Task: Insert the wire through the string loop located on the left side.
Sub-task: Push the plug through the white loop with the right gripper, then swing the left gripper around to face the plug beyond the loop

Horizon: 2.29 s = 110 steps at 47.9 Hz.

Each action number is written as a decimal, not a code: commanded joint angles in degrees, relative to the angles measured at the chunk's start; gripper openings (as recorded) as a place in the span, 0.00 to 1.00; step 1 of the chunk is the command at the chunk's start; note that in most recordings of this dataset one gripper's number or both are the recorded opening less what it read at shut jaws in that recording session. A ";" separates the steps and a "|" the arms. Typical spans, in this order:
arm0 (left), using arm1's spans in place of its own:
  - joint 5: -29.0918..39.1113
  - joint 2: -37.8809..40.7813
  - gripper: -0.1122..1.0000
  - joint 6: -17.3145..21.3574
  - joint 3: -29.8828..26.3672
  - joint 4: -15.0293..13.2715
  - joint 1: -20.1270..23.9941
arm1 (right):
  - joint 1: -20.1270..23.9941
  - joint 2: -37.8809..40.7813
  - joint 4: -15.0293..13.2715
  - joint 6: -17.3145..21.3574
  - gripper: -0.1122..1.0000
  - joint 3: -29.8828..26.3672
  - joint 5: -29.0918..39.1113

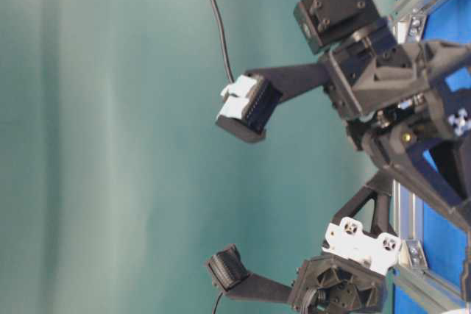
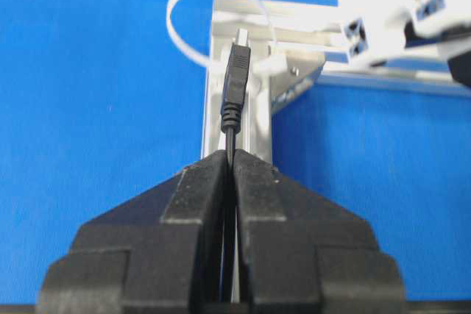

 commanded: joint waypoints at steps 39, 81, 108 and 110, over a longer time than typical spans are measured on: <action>-0.53 -2.02 0.10 -0.09 -0.35 0.18 -0.09 | 0.00 5.45 -0.09 0.00 0.10 -10.55 -0.18; -3.60 -17.93 0.10 0.18 22.76 0.26 6.77 | 0.00 5.45 -0.09 0.00 0.10 -10.11 -0.18; -3.69 -20.74 0.10 -0.09 26.37 0.62 -3.43 | -0.09 5.45 0.00 0.00 0.10 -10.11 0.00; -3.69 -21.18 0.10 -0.09 26.46 0.62 -5.71 | 0.00 5.45 -0.09 0.00 0.10 -10.11 0.00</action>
